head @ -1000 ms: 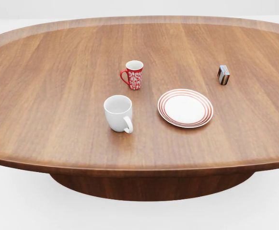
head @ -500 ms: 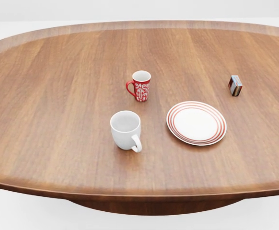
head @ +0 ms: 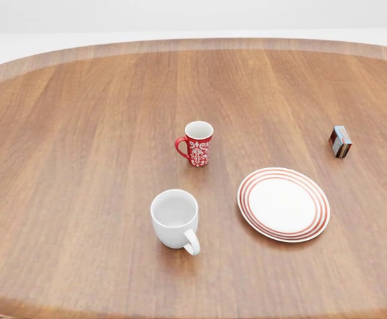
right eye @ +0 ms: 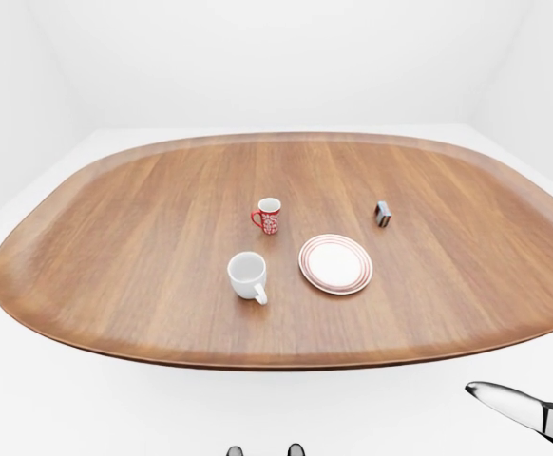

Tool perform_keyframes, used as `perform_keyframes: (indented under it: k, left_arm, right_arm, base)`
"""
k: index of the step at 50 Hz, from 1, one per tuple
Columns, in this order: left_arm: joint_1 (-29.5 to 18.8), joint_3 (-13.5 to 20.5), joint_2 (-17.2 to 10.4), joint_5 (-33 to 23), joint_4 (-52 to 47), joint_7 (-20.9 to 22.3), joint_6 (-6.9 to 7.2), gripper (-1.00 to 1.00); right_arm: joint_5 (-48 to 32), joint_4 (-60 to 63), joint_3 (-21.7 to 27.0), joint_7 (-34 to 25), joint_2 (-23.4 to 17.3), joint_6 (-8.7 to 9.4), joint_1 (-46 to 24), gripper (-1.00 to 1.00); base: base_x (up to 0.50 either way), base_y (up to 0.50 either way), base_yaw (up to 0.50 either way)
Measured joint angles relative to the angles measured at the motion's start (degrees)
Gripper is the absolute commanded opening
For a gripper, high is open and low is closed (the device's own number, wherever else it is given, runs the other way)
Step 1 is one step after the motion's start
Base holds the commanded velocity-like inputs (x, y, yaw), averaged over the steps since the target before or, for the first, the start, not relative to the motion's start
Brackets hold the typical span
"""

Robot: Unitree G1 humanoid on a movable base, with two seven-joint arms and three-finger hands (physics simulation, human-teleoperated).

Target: Put the white mug on the plate.

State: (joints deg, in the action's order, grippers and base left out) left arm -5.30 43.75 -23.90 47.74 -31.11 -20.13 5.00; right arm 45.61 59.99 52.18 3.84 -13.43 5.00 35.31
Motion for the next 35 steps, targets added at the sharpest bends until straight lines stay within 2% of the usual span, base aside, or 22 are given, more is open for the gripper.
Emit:
perform_keyframes:
  k: [35]
  left_arm:
    - [0.05, 0.1, 0.03, 0.13, -0.28, -0.1, 0.0, 1.0]
  right_arm:
    - [-0.79, 0.0, -0.59, -0.58, 0.43, 0.0, -0.42, 1.0]
  base:
    - [0.33, 0.0, 0.0]
